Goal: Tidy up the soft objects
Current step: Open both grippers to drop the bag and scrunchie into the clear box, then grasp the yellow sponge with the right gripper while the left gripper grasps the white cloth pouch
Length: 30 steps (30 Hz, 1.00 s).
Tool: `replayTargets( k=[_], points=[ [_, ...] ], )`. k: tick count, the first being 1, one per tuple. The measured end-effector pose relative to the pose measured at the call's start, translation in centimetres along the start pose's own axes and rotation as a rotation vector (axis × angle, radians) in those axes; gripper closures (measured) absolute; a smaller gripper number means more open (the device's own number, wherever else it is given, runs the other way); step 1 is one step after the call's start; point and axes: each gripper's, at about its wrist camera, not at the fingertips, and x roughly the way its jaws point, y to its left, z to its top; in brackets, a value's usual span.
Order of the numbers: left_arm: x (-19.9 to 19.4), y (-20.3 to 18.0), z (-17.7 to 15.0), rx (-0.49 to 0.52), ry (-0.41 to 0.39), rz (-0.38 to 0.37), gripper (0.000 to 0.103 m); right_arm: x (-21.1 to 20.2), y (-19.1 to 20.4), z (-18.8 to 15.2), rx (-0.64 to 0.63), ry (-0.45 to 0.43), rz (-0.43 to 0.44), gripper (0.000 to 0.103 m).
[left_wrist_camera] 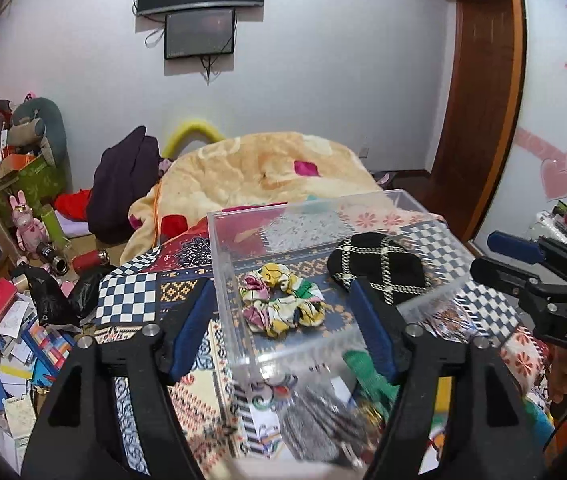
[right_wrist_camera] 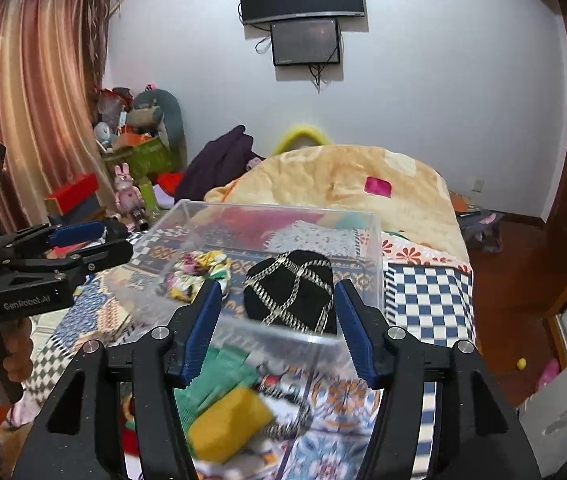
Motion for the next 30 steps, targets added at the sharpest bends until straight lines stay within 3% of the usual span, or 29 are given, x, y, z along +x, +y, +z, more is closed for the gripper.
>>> replayTargets(
  k=[4,16,21,27,30],
  points=[
    [-1.8,-0.6,-1.7,0.023,-0.030,-0.004,0.022,-0.6,0.4,-1.7,0.006,0.007,0.004,0.047],
    [-3.1,-2.3,-7.7,0.040,-0.003,-0.055,0.019,0.6,1.1,-7.2,0.061,0.129,0.034,0.047],
    [-2.8,-2.9,-9.7,0.069,0.034,-0.039,0.019,1.3,1.5,-8.4,0.077,0.166,0.040,0.047],
    [-2.5,-2.0,-11.9,0.025,0.087,-0.036,0.019,2.0,2.1,-9.0,0.081,0.188,0.057,0.047],
    [-2.3,-1.4,-13.1,0.004,0.108,-0.015,0.019,2.2,2.3,-9.3,0.095,0.196,0.075,0.057]
  ],
)
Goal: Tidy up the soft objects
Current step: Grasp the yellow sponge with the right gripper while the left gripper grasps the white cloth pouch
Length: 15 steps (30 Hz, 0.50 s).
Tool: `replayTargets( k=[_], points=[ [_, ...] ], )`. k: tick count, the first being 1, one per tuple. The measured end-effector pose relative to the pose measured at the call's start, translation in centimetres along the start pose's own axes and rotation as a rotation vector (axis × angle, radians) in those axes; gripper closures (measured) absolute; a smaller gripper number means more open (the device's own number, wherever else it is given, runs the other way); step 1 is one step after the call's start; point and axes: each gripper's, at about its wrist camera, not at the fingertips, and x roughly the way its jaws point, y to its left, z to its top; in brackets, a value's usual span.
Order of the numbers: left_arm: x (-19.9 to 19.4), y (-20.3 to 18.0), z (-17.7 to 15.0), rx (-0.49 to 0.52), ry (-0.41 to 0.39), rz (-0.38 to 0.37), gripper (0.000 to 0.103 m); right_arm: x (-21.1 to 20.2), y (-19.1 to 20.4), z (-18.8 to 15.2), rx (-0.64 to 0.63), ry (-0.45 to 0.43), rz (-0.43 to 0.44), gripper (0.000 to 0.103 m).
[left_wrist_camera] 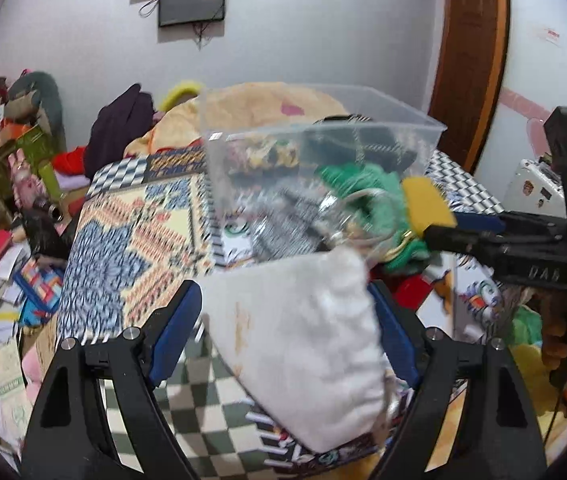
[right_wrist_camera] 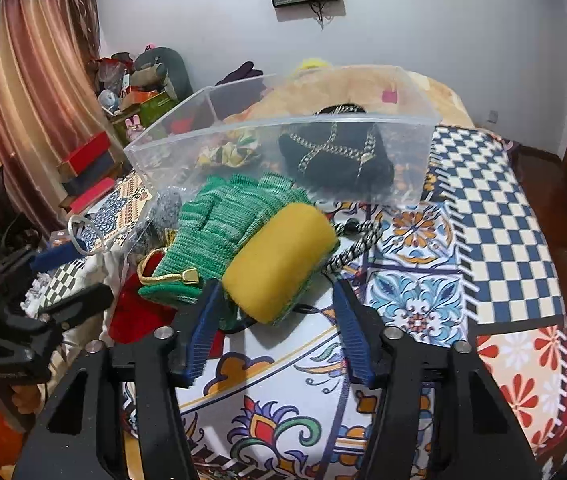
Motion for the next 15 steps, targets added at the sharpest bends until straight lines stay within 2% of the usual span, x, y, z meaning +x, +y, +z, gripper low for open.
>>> replayTargets(
  k=[3,5,7,12,14,15],
  points=[
    [0.4,0.2,-1.0,-0.009,0.008,0.010,0.022,0.0,0.0,-0.1,0.010,0.013,0.042,0.071],
    [0.7,0.2,-1.4,-0.006,0.021,0.001,0.032,-0.1,0.2,-0.2,0.004,0.010,0.042,0.072],
    [0.6,0.0,-1.6,0.006,0.013,0.010,0.035,-0.3,0.3,-0.3,0.000,0.004,0.039,0.074],
    [0.2,0.0,-1.5,0.009,0.000,0.012,0.057,-1.3,-0.1,-0.2,0.014,-0.024,0.040,0.076],
    [-0.1,0.1,-1.3,-0.001,-0.007,-0.002,0.072,-1.8,-0.2,-0.1,0.013,-0.038,0.042,0.076],
    [-0.2,0.1,-1.1,-0.001,-0.010,-0.002,0.073,-2.2,-0.1,0.0,0.010,-0.048,0.042,0.076]
  ],
)
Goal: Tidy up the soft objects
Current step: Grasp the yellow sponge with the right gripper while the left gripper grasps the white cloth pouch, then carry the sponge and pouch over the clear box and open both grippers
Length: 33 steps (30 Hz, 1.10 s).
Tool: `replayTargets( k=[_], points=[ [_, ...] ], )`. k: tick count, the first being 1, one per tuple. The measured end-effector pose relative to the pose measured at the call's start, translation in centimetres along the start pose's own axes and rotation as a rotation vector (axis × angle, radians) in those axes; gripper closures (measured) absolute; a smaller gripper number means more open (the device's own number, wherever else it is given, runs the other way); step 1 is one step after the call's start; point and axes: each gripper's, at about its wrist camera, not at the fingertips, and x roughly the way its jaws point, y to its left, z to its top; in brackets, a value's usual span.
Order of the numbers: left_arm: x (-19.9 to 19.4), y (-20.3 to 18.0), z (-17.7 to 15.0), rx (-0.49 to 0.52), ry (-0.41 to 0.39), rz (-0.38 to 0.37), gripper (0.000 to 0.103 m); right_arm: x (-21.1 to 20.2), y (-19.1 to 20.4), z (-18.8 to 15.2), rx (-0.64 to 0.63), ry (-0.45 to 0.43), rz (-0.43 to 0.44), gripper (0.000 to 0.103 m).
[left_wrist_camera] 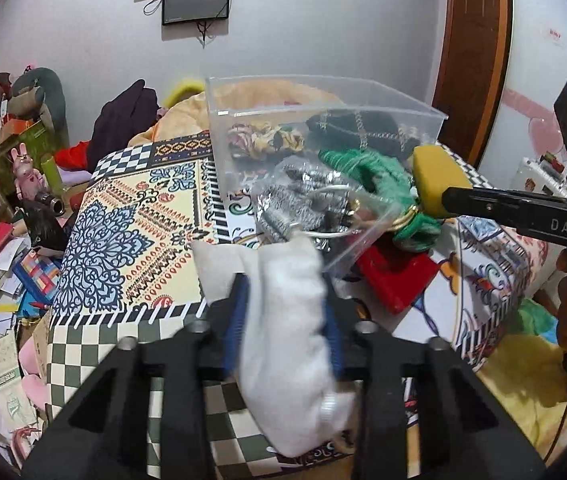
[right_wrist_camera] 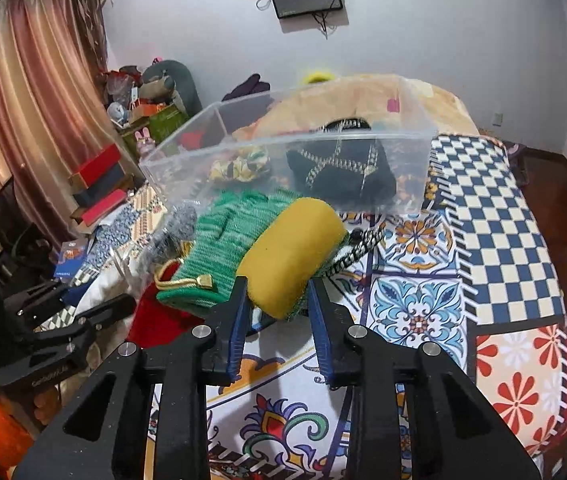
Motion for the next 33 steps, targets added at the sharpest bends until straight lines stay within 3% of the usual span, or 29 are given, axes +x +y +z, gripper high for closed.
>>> replayTargets(
  k=[5,16,21,26,33],
  points=[
    [-1.1,0.3,0.9,-0.010,-0.033,0.011,0.082,-1.1,0.3,0.5,-0.020,-0.036,-0.006,0.076],
    [-4.1,1.2,5.3,-0.032,-0.159,0.025,0.083,-3.5,1.0,2.9,-0.065,-0.125,-0.037,0.076],
    [-4.3,1.4,8.0,-0.047,-0.221,0.017,0.083,-4.0,1.7,4.7,-0.125,-0.191,-0.100,0.076],
    [-4.3,1.0,10.7,-0.038,-0.272,0.014,0.083,-3.3,1.8,6.7,-0.134,-0.226,-0.107,0.076],
    [-2.3,0.3,14.0,-0.018,-0.281,0.041,0.083,-1.9,2.5,9.2,-0.167,-0.260,-0.110,0.076]
  ],
)
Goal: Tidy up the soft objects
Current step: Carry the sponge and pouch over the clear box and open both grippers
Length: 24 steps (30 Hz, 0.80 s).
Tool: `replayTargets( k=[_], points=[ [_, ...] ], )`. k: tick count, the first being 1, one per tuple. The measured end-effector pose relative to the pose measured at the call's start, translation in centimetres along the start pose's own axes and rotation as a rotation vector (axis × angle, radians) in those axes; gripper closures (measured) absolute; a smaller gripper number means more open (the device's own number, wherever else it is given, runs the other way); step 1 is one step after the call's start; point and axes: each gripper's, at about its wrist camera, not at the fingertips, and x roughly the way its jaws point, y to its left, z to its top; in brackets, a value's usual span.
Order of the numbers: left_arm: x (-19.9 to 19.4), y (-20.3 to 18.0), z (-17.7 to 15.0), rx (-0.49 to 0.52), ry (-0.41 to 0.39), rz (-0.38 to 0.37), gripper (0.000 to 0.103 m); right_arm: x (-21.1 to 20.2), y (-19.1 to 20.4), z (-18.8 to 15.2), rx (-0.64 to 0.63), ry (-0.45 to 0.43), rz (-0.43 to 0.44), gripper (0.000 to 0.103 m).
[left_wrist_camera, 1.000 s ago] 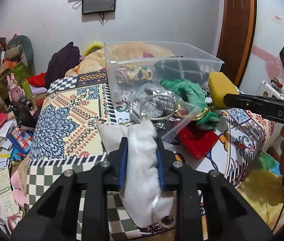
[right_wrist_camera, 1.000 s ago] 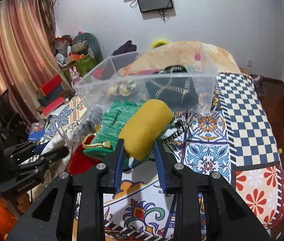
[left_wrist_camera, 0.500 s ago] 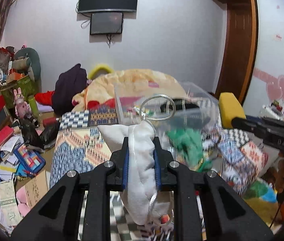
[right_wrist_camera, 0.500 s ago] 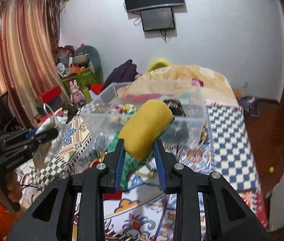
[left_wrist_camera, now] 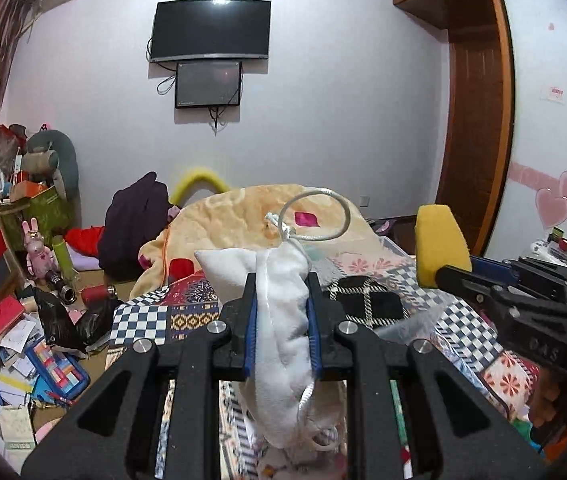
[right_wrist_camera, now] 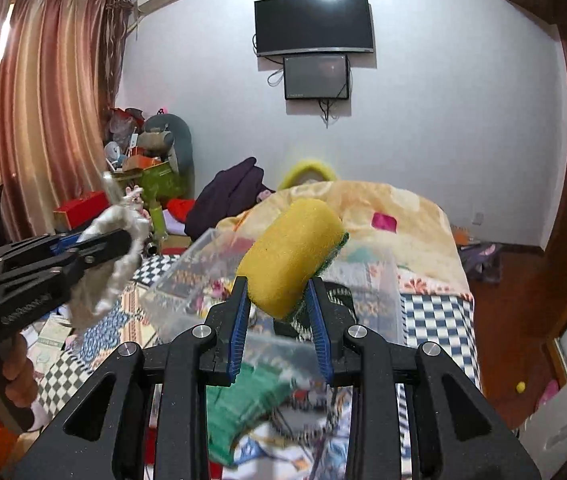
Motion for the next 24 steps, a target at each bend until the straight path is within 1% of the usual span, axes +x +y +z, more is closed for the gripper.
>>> replayTargets(
  k=[4,8,15,19,22,24],
  points=[
    [2.4,0.2,0.9,-0.022,0.030,0.000,0.083,1.3,0.4,0.6,-0.002,0.011,0.020,0.076],
    [4.2,0.3,1.4,-0.037,0.057,-0.005,0.083,2.8,0.6,0.4,0.012,0.039,0.043,0.076],
    [7.6,0.6,1.7,-0.058,0.105,0.005,0.083,5.3,0.2,0.0,0.014,0.100,0.040,0.076],
    [9.6,0.0,1.2,-0.026,0.136,0.038,0.083,6.5,0.1,-0.3,0.007,0.136,0.023,0.076],
    [10.7,-0.5,0.4,0.001,0.166,0.049,0.083,7.5,-0.5,-0.5,0.052,0.172,0.042,0.076],
    [11.3,-0.7,0.1,0.008,0.183,0.046,0.083,8.1,-0.9,-0.7,0.066,0.191,0.033,0.076]
  ],
)
